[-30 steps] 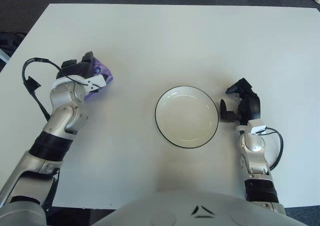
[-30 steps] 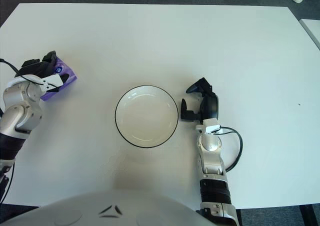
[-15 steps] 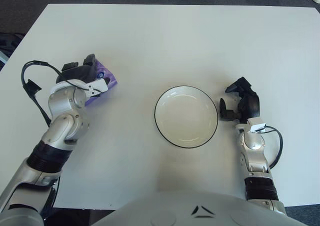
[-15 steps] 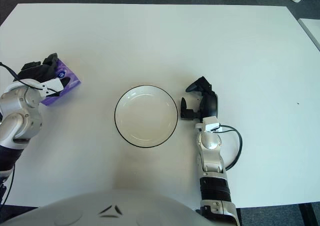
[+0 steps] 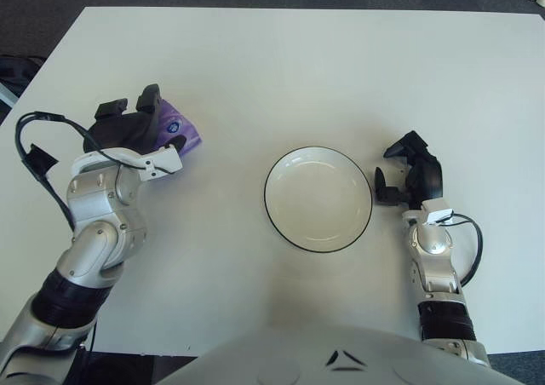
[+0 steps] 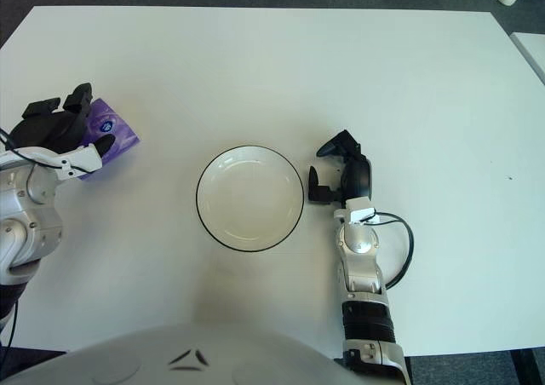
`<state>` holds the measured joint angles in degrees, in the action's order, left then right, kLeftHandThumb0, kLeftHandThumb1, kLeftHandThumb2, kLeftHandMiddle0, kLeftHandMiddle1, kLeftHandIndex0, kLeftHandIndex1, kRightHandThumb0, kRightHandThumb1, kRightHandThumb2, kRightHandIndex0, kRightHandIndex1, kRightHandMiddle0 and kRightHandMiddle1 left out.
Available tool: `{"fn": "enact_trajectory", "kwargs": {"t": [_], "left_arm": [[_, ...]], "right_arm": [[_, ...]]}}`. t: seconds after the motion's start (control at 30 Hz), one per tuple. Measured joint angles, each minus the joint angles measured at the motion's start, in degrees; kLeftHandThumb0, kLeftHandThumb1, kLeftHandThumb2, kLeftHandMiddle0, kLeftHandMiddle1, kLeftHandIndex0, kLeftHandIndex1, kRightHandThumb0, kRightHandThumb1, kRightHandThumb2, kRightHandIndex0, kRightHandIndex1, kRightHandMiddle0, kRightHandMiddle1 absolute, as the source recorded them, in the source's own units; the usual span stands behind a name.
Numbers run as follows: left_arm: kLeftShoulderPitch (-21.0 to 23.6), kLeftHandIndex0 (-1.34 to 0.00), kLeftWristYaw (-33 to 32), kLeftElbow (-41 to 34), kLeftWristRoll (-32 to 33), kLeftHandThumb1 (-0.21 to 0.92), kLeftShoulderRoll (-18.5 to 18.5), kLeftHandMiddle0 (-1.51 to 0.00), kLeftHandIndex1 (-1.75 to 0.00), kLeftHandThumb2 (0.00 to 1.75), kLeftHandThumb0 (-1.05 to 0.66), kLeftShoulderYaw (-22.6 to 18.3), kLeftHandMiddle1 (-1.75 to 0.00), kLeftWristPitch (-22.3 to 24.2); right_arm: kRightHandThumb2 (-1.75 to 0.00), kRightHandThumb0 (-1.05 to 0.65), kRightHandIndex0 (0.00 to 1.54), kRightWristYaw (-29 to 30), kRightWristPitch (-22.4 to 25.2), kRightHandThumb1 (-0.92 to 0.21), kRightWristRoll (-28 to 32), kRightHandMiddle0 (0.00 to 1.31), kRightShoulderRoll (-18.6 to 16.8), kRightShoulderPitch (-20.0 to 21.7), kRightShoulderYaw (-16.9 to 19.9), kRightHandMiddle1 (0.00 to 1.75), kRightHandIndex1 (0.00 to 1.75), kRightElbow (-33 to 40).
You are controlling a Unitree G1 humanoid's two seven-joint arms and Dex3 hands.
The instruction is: Put the tissue paper into the plate.
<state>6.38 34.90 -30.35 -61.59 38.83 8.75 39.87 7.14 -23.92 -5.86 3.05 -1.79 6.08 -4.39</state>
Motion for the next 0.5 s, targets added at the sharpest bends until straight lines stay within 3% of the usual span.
{"fn": "enact_trajectory", "kwargs": {"t": [0.2,0.5], "left_arm": [[-0.1,0.0,2.4,1.9,0.5,0.92,0.3,0.0,-0.06,0.99,-1.05,-0.5,-0.25,-2.1],[-1.1,0.0,0.5,9.3,3.4,0.92,1.0,0.0,-0.03,0.94,-1.05,-1.9,-0.23,-7.9]], "right_arm": [[-1.67,-0.01,0.89,-0.1,-0.7,0.01,0.2,0.62,0.0,-0.3,0.1,1.75,1.66,-0.1],[-1.72,-0.01,0.91,-0.2,-0.8,0.04,0.4,0.64,0.0,-0.7,0.2,1.75,1.69,0.1]]}}
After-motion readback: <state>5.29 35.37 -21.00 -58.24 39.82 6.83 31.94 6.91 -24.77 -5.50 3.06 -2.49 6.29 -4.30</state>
